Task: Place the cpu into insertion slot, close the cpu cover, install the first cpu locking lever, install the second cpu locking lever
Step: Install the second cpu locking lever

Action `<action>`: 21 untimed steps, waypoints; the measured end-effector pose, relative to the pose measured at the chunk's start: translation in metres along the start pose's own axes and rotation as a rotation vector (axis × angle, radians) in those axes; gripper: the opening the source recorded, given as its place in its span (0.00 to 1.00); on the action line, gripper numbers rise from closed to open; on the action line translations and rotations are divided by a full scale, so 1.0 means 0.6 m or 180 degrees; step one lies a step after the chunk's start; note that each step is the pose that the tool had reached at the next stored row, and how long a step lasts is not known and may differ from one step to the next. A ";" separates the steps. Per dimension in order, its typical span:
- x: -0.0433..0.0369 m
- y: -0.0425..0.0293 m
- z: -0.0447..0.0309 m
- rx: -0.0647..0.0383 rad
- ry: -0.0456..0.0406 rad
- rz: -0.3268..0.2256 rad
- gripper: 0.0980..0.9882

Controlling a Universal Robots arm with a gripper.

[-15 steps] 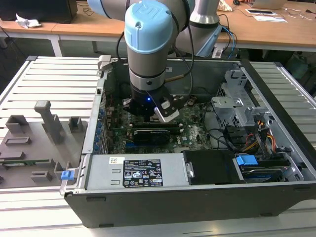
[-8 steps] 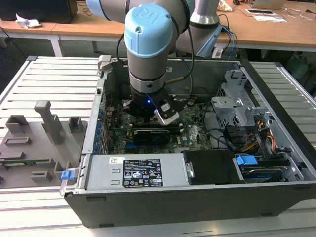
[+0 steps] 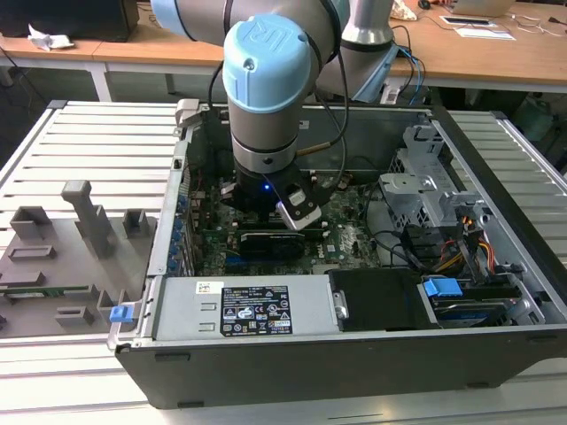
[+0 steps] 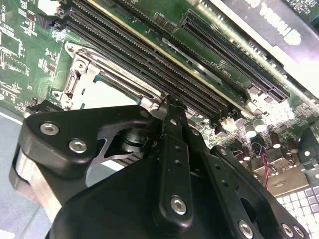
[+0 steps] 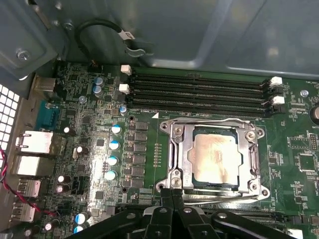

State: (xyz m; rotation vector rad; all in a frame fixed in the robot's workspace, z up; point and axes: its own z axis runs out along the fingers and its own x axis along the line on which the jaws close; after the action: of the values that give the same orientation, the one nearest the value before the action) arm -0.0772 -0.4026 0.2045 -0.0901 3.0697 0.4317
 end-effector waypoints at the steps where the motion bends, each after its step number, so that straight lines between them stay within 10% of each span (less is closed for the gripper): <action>1: 0.000 0.000 0.001 -0.0004 0.0000 0.0000 0.01; 21: 0.007 -0.005 0.018 -0.0125 -0.0008 0.0003 0.01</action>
State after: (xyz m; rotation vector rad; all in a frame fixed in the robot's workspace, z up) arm -0.0808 -0.4026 0.1930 -0.0893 3.0596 0.4917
